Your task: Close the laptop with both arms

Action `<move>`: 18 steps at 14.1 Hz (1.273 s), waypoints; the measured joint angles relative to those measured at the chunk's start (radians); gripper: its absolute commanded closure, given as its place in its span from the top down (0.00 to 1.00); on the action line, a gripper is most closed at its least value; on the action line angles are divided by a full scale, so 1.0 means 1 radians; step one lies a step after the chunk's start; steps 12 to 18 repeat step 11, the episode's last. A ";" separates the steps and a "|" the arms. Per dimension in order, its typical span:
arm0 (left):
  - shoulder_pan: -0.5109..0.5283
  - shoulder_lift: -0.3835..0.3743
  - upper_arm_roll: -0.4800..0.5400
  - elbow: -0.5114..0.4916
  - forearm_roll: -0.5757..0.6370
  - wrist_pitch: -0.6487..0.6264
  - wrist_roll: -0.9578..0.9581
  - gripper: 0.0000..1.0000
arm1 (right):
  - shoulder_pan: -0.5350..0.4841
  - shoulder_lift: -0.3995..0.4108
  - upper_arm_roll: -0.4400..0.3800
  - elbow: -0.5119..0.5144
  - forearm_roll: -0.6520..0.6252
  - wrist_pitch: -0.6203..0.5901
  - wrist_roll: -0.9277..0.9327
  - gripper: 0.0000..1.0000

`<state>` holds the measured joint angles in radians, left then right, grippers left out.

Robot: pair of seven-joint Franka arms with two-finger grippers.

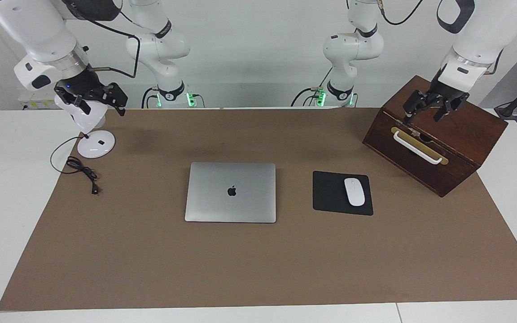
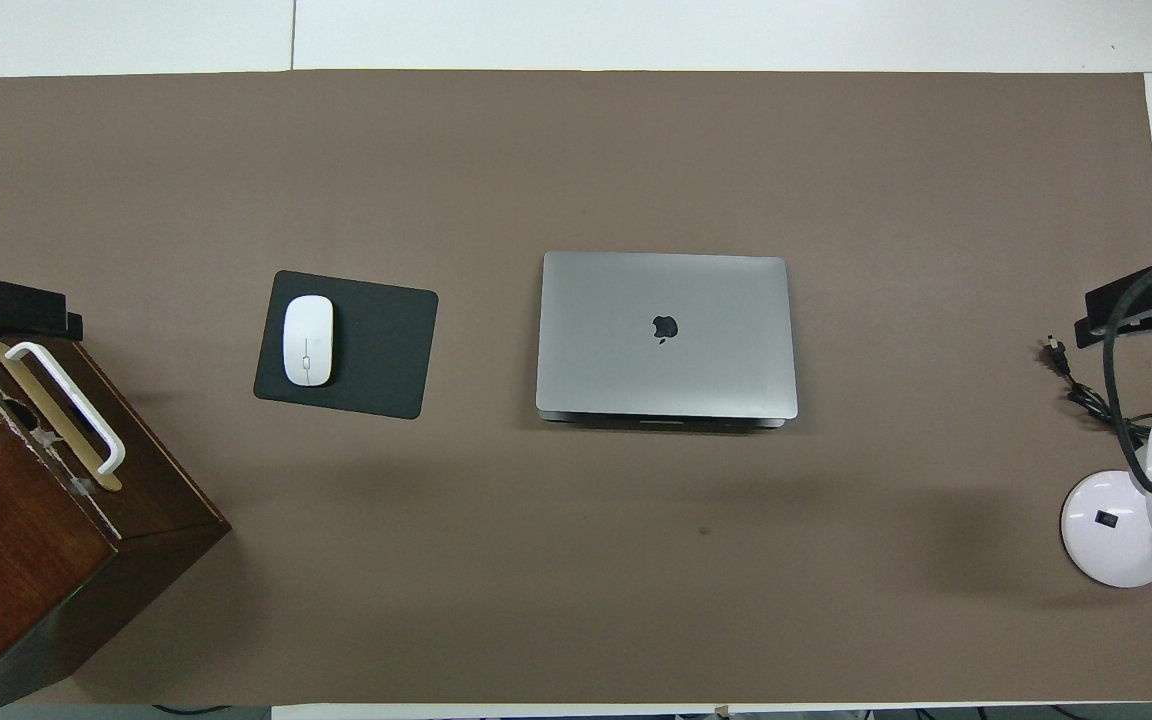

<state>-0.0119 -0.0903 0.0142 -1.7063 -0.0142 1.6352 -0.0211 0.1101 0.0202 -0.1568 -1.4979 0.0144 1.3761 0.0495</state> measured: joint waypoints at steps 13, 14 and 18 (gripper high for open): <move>0.001 0.000 -0.002 0.002 0.020 0.000 0.001 1.00 | 0.000 -0.005 -0.006 -0.015 -0.003 0.008 -0.012 1.00; 0.001 0.000 -0.002 0.002 0.020 0.000 0.001 1.00 | 0.000 -0.005 -0.006 -0.015 -0.003 0.008 -0.012 1.00; 0.001 0.000 -0.002 0.002 0.020 0.000 0.001 1.00 | 0.000 -0.005 -0.006 -0.015 -0.003 0.008 -0.012 1.00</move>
